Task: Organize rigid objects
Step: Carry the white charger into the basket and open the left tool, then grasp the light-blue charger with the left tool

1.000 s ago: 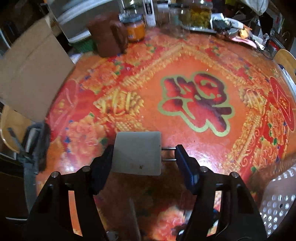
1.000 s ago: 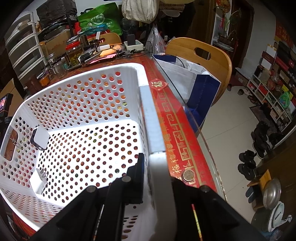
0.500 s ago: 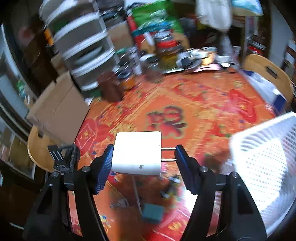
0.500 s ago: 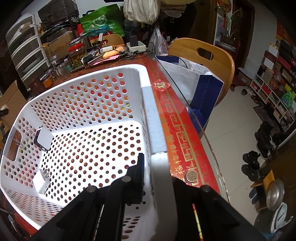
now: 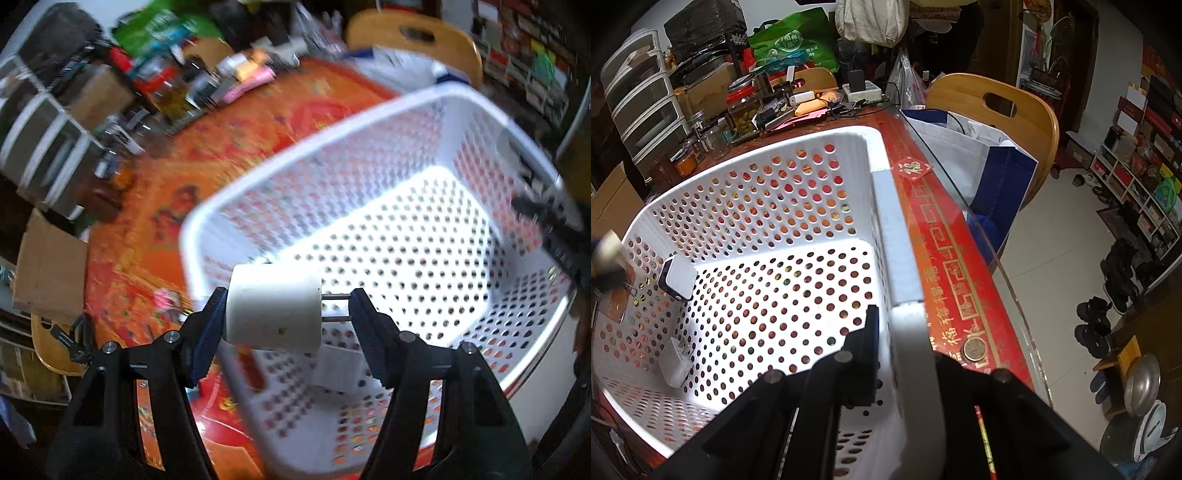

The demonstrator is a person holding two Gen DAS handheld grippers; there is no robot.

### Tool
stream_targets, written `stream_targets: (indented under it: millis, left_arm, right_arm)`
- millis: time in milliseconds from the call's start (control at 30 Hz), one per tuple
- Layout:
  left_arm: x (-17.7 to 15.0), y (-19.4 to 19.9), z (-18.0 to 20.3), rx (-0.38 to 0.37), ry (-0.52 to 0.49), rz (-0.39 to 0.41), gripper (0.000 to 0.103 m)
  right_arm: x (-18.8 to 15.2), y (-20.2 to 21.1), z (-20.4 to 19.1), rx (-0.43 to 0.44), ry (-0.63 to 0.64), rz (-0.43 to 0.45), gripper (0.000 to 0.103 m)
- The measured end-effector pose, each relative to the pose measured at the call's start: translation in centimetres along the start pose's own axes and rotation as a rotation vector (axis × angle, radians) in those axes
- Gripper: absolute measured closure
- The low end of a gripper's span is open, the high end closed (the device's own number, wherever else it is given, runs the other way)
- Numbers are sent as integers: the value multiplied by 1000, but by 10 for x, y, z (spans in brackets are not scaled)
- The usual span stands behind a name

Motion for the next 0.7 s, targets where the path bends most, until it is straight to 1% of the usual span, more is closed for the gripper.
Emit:
stream_targets:
  millis: [100,200,300,367,467,533,567,633,700]
  left_arm:
    - [-6,-28,13,19,-30,-84,39]
    - [-14,-49,22,9,-46,-163,39]
    - [-26,-64,28,-1,-73,-226,39]
    - [-26,-64,31,-20,-75,-224,39]
    - [-32,-65,34,-27,-80,-247,39]
    - [-32,-65,31,-25,-85,-243,37]
    - [-32,-63,31,-25,-85,-238,34]
    - [-27,-59,25,-30,-81,-208,20]
    - [-21,-47,15,-26,-59,-153,18]
  right_arm:
    - [0,0,0,-9,7,-5,95]
    - [1,-1,0,-8,6,-6,95]
    - [0,0,0,-4,4,-5,95]
    - [0,0,0,-2,4,-5,95]
    - [1,0,0,-1,4,-4,95]
    - [1,-1,-1,2,4,-2,95]
    - [1,-1,-1,2,6,-4,95]
    - [1,-2,-1,0,7,-6,95]
    - [0,-1,-1,1,5,-7,95]
Point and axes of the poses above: each gripper's, at about its wrist camera, not at the fingertips, and y roughly against the way its jaws point, z to its right, x to its top, the point moved 10 cm from there along -y, roughly the way its jaws point, and after that the axes turned 9 degrees about -x, right-handed, at the moved point
